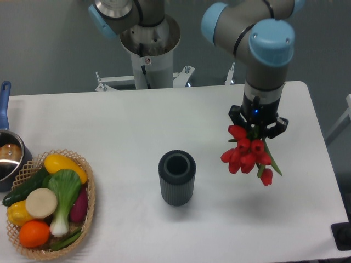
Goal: Insert the flowers into the vase
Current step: 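Carry the red tulip bunch in the gripper toward the grey vase, then lower the tulip stems into the vase opening, then push the tulips further down into the vase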
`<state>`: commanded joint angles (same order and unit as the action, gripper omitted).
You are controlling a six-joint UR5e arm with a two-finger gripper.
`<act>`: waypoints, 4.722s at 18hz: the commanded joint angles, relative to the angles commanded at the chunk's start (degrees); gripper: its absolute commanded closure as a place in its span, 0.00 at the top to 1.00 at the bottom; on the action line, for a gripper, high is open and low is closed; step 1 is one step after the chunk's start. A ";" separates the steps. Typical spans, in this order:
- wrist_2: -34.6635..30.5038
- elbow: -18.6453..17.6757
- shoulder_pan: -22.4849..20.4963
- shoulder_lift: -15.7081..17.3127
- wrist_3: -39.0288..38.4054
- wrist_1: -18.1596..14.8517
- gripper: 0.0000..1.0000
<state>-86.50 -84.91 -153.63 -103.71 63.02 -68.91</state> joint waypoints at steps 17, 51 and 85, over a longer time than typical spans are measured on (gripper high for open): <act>51.48 1.50 -1.76 1.85 -14.59 15.03 0.00; 80.70 -19.41 -7.74 2.38 -3.17 22.76 0.05; 62.60 -27.07 -5.89 -1.23 3.08 22.76 1.00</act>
<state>-23.90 -111.97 -159.52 -104.94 66.09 -46.14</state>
